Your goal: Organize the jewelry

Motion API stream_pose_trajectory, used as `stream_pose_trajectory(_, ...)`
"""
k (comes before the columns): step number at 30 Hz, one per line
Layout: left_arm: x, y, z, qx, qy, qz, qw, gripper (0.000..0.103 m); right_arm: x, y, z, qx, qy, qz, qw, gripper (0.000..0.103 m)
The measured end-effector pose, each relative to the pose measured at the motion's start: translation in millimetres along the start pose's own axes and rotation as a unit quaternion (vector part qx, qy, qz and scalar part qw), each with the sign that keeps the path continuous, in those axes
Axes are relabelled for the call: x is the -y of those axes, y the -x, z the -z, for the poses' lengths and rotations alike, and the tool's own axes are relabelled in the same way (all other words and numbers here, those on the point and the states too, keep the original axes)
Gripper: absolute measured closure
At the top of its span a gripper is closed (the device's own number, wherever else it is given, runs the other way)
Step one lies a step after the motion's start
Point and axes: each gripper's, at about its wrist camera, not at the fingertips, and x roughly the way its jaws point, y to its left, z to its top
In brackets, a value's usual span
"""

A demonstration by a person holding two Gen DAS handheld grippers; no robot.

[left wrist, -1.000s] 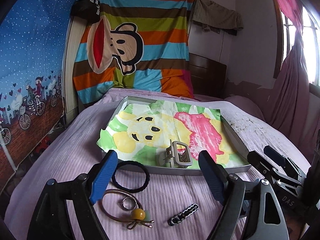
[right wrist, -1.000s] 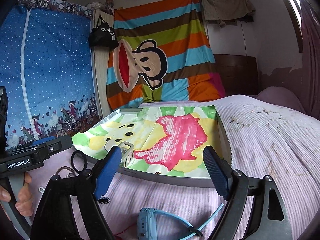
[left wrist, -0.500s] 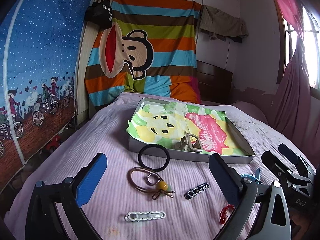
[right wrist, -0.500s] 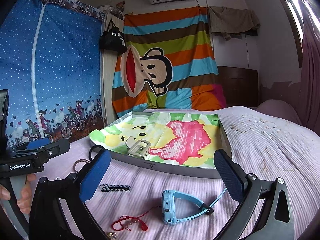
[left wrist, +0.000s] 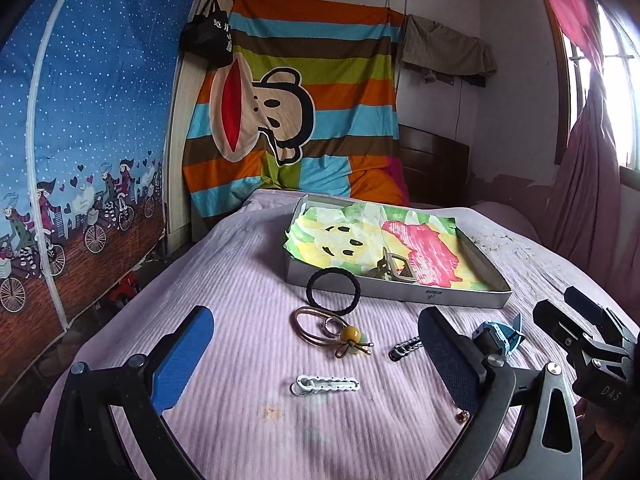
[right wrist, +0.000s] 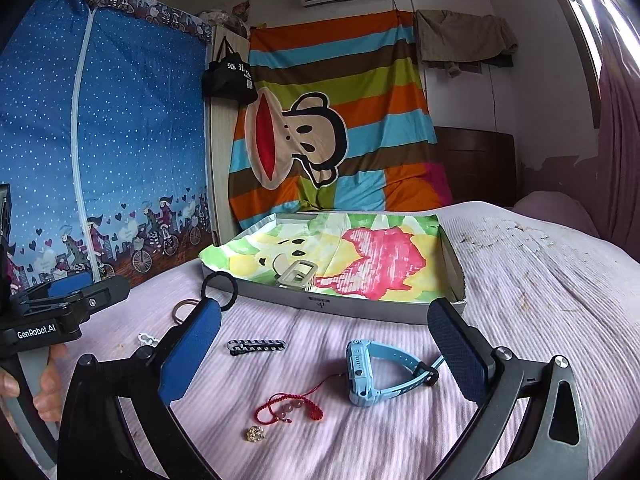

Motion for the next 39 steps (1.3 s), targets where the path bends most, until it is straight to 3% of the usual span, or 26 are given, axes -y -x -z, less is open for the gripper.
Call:
stream_pose_trajectory(13, -3, 16, 11, -0.003, -0.011, 0.0, 0.9999, 0.0, -5, 15, 14, -0.009, -0.003, 0.0, 1.0, 0.002)
stream_pose_trajectory(39, -10, 3, 25, -0.088, -0.026, 0.017, 0.9957, 0.0, -1, 7, 31, -0.068, -0.006, -0.009, 0.998, 0.002)
